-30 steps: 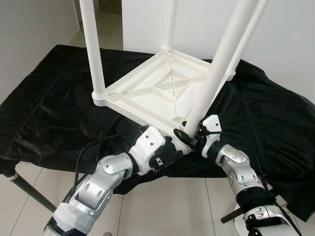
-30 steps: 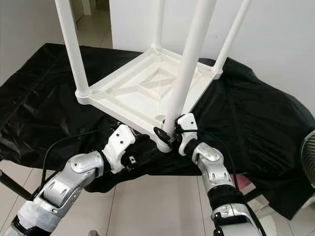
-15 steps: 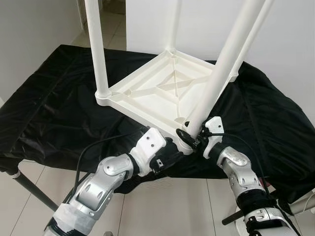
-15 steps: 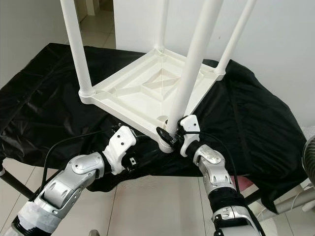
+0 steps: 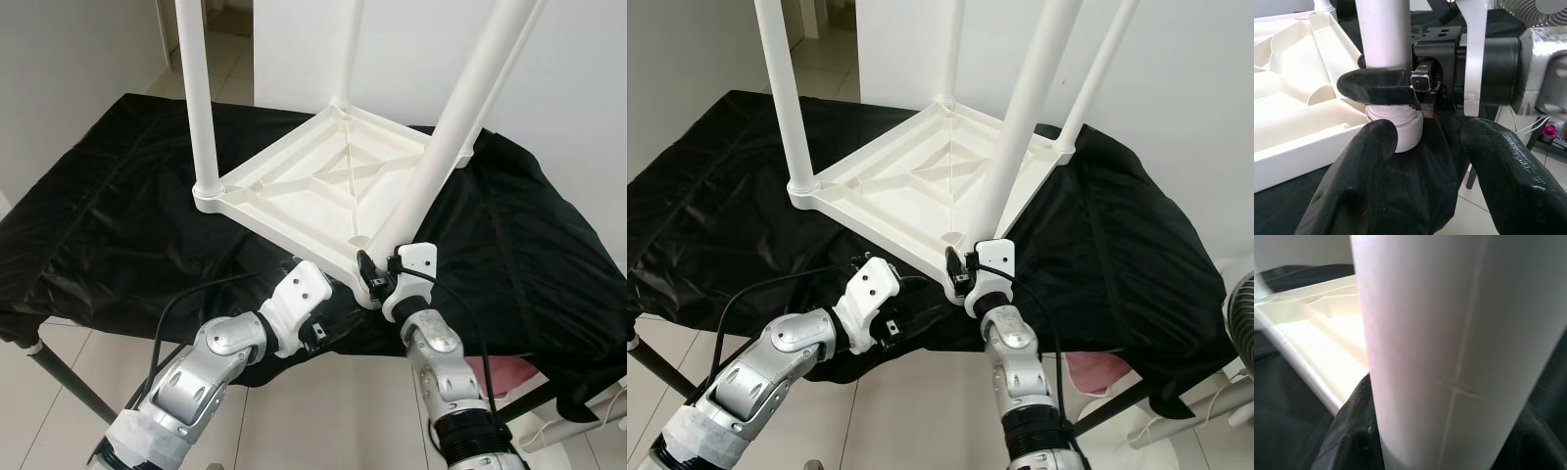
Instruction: Building children table
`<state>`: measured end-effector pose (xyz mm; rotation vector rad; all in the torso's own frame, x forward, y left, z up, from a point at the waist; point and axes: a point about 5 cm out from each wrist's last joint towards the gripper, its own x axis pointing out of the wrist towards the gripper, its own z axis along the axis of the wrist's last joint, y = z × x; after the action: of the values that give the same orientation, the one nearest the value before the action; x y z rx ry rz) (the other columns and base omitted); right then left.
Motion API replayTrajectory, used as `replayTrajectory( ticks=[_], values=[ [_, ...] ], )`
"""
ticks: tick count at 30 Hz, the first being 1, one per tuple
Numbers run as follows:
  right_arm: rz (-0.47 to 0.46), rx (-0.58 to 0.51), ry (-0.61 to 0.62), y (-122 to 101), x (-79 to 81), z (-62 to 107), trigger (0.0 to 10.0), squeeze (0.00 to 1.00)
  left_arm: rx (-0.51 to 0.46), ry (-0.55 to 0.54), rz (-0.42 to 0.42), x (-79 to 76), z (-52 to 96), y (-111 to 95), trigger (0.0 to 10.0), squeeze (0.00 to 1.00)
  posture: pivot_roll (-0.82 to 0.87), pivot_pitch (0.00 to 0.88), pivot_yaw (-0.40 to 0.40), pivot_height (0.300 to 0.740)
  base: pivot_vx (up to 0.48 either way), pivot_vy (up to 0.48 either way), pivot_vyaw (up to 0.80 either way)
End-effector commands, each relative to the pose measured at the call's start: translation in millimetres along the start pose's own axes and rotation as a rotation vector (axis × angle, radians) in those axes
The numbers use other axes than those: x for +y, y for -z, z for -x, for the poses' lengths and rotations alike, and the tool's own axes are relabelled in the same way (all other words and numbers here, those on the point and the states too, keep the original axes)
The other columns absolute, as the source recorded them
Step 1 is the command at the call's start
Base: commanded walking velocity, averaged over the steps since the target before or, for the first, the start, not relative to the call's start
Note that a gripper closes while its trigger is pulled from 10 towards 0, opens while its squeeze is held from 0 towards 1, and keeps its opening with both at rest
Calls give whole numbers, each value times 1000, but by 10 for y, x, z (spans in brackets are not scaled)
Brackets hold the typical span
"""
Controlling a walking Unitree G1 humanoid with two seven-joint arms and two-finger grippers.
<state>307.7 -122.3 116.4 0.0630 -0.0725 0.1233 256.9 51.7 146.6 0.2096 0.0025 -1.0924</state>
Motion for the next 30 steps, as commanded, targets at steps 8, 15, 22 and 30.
replayTrajectory(
  ticks=[8,15,22,30],
  values=[
    [-59,59,91,80,288,70,10000,0,1,84,-11,-75,-28,3,10000,0,15,0,-80,740,0,0,0],
    [-42,42,144,29,146,86,10000,0,4,84,-12,-78,-27,10,10000,0,14,0,-80,740,0,0,0],
    [-52,6,138,-23,104,133,10000,1000,3,82,-11,-72,-20,9,10000,0,11,0,-79,740,0,0,0],
    [-18,0,49,-24,1,152,10000,0,1,79,-15,-65,-25,3,10000,0,11,0,-80,740,0,0,0]
  ],
)
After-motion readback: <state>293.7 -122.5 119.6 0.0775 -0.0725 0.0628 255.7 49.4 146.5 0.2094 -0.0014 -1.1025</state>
